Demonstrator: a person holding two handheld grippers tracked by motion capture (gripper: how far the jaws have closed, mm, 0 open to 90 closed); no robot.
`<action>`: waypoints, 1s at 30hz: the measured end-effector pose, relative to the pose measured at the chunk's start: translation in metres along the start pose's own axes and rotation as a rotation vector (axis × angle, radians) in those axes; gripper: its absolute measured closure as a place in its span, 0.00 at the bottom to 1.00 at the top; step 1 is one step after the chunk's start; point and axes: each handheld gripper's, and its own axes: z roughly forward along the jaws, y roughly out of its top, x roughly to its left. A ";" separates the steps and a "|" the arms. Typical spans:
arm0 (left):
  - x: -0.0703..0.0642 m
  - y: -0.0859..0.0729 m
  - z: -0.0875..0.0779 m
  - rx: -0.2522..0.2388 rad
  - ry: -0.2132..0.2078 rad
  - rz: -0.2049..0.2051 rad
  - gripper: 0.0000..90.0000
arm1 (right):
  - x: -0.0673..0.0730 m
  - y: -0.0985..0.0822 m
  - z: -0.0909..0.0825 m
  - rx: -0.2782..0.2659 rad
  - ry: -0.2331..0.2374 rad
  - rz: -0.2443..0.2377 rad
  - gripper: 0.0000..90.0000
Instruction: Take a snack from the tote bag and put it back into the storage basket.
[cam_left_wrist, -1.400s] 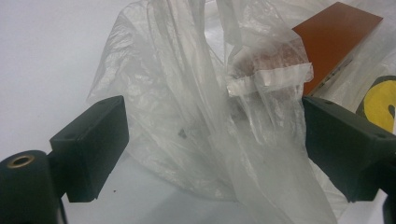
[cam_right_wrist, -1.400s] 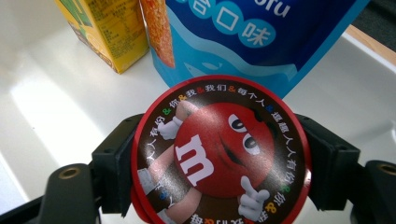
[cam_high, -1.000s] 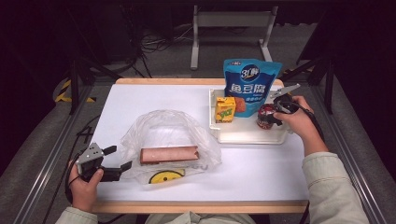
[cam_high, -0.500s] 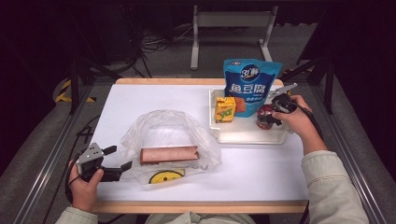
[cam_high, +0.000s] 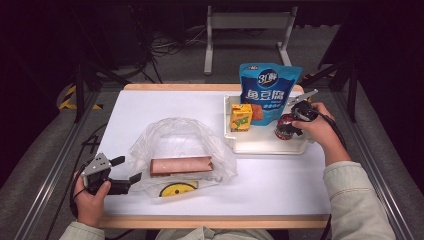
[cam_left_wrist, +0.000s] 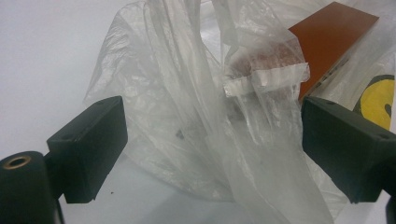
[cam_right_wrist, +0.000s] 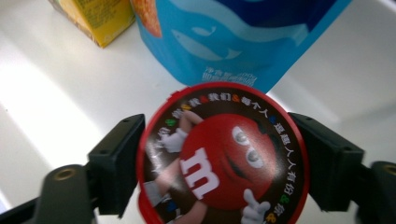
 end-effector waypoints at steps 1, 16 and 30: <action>0.000 0.000 0.000 0.000 -0.001 0.001 0.11 | 0.000 0.000 -0.001 -0.013 0.001 0.002 0.21; 0.000 0.000 0.000 -0.001 0.007 -0.007 0.11 | 0.008 0.010 -0.036 -0.106 -0.032 -0.026 0.42; 0.000 0.000 0.000 -0.001 0.012 -0.014 0.13 | 0.027 0.010 -0.051 -0.043 0.087 -0.079 1.00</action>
